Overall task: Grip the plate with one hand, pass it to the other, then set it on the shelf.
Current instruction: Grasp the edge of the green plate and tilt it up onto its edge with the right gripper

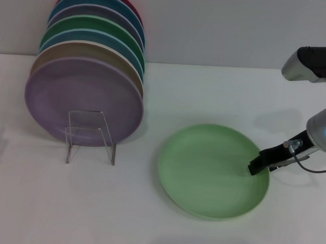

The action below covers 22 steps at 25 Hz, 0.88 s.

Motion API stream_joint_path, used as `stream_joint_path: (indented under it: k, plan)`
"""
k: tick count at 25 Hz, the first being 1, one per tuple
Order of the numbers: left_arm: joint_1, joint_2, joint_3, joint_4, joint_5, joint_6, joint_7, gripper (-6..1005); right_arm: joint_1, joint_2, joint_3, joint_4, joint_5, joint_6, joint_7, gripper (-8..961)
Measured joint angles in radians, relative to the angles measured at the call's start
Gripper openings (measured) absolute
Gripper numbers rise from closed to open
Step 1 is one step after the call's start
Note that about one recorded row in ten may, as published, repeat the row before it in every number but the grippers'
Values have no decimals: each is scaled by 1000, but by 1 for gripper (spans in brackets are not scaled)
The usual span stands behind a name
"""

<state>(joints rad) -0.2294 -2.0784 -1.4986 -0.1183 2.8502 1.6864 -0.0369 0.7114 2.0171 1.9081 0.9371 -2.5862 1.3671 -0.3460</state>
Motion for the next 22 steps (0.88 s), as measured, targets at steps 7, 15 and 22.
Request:
stream_joint_path:
  k: [7,15,22]
  plan:
    - [-1,0,0,0,0,1,-1,800,0,0,0,-2,0,-2,2,427]
    - [-1,0,0,0,0,3,-1,800,3,0,-1,-6,0,-6,2,346]
    - [-1,2,0,0,1,0,-2,800,18,0,-1,-34,0,-11,2,201]
